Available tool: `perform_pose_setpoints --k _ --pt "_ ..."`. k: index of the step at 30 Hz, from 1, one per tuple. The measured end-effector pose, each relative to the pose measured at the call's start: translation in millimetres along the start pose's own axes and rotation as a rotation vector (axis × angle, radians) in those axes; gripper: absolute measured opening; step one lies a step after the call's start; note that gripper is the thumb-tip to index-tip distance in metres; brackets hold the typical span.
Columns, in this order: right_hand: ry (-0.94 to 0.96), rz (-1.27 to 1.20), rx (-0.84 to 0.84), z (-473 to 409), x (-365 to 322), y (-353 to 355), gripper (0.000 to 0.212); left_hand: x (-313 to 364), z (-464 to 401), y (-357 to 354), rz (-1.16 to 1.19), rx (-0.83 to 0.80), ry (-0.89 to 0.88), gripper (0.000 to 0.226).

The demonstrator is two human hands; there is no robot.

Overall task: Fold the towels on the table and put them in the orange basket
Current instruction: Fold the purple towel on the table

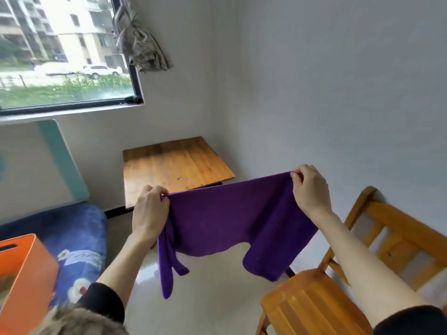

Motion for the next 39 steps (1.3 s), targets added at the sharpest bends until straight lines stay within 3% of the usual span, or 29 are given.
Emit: perform_pose_setpoints --k 4,13,23,29,39 --pt "0.119 0.018 -0.012 -40 -28 -65 0.017 -39 -41 7 -0.047 0.073 0.113 0.022" --pt "0.192 -0.058 -0.131 -140 -49 -197 0.020 -98 -133 -26 0.151 0.049 0.485 0.020" --pt "0.171 0.033 -0.167 -244 -75 -324 0.023 -151 -241 -65 0.075 0.015 0.449 0.007" --pt "0.144 0.100 -0.181 -297 -85 -411 0.022 -206 -322 -108 0.064 -0.027 0.449 0.012" --pt "0.034 0.189 -0.329 -360 -112 -553 0.026 -297 -433 -166 0.097 -0.100 0.552 0.005"
Point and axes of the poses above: each hand's wrist, its own z-axis away from the middle knuckle, its own y-axis out of the back of the hand, x = y × z, the point moved 2 cm from there along -z, towards the middle knuckle, and after that the axes turned 8 degrees about z, right-handed, at the moved point
